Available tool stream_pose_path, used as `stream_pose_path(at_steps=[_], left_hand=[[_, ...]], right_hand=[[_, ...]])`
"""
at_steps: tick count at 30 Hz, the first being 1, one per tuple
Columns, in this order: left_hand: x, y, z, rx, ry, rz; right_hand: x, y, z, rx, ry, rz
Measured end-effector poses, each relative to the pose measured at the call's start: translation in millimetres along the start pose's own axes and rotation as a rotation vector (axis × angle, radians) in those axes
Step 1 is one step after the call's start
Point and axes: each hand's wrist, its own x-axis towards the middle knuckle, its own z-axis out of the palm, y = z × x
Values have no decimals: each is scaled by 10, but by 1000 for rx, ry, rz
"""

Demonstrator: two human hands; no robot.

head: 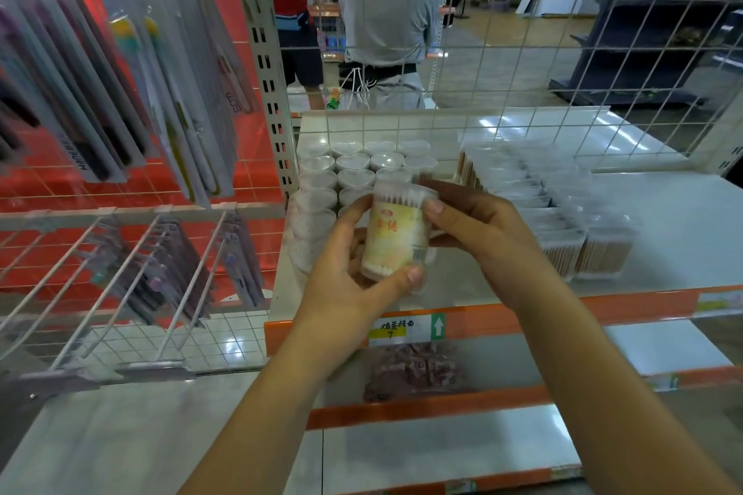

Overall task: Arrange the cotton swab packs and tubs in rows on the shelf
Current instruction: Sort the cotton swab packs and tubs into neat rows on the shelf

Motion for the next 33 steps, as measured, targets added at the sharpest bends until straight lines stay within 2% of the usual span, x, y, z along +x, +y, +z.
stream_pose_path(at_steps=[3,6,11,20,25,28,33], left_hand=[[-18,6,25,94,31,47],[-25,-7,24,163,15,62],[-5,-31,-109,407,2,77],[23,-126,-661,850,-43,115],[41,-236,-786,1078,12,120],[67,-353,-816,1139,-19,98],[84,-499,-797,1206,-4,183]], right_hand=[[-2,-92,14,-206,24,-29],[9,-176,16,-304,21,-23],[33,-197,20,-317,34,-39],[-8,67,271,-415,-73,-138],[20,263,409,-607,-118,-268],[64,392,443,-758,-82,-275],[113,537,478,-978,-9,-285]])
